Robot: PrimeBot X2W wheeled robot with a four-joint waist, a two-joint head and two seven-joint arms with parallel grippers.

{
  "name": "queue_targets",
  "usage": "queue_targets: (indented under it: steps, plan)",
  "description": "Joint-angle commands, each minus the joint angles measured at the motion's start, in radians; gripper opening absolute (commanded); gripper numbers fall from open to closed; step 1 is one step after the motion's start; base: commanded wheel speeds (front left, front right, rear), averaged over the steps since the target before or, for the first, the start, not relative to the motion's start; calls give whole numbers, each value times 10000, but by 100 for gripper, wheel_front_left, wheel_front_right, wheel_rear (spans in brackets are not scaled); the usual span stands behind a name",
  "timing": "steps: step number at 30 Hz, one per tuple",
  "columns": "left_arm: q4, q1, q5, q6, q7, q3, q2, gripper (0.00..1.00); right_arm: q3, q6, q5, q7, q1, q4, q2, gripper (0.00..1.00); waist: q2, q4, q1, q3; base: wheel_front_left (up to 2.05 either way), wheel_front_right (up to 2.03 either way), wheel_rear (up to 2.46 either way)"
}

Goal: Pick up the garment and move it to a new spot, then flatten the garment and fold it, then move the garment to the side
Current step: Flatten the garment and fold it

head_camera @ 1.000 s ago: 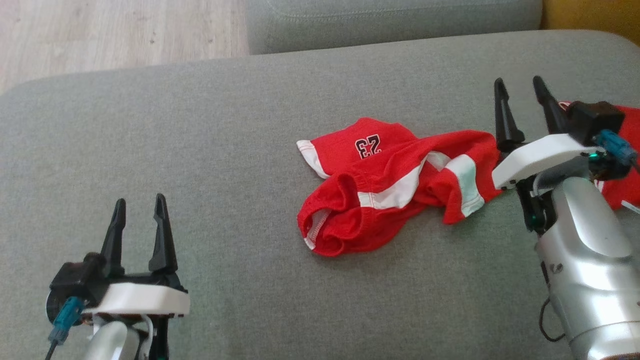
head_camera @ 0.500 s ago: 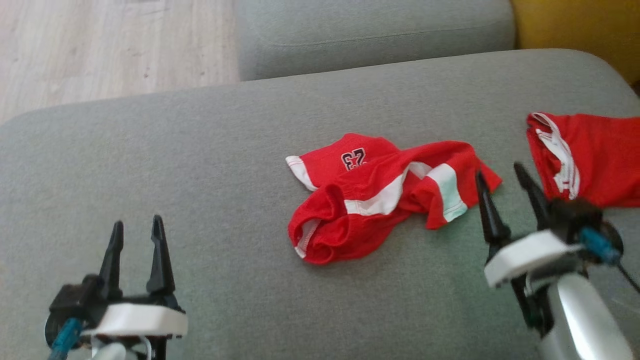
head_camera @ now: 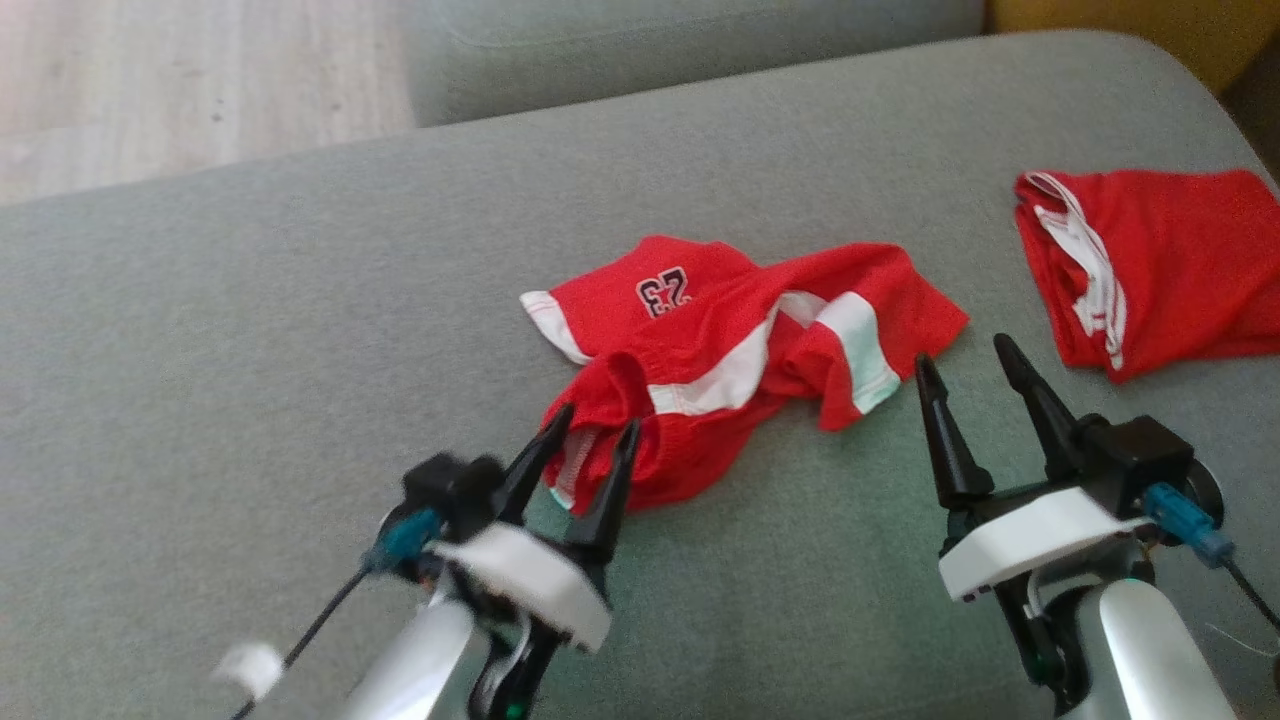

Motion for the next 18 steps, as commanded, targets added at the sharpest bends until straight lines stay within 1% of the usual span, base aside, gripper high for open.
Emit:
queue_targets:
  steps: [1,2,3,7,10,14,15,16,18]
  plan:
    - [18,-786,-209,-97,195,176,-149,100,310,67,-30,16,-311,-415,48,100,0,-276,-1,253,0,0,0]
    - [209,-990,-358,-146,340,93,-267,100,365,67,-19,13,-353,-412,65,100,0,-379,-1,321,0,0,0]
    - [590,-1321,-688,-205,709,-46,-435,100,444,67,4,-12,-426,-380,95,100,0,-566,-1,433,0,0,0]
    - [1126,-1786,-1338,-238,1274,-169,-601,100,534,67,51,-106,-520,-264,156,100,0,-918,-1,592,0,0,0]
    - [1401,-1998,-1696,-223,1505,-217,-649,100,580,67,90,-196,-569,-167,191,100,0,-1139,-1,650,0,0,0]
    - [1763,-2248,-1868,-133,1601,-304,-674,100,600,67,136,-298,-605,-46,218,100,0,-1304,-1,640,0,0,0]
    - [1874,-2415,-1760,-168,1504,-444,-677,34,580,67,145,-339,-598,-18,227,100,0,-1324,-1,622,0,0,0]
    - [1912,-2482,-1664,-185,1388,-504,-670,0,564,67,158,-357,-590,-12,230,100,0,-1315,-1,608,0,0,0]
    - [1975,-2535,-1362,-179,1149,-648,-524,0,538,67,163,-363,-562,-13,237,100,0,-1260,-1,561,0,0,0]
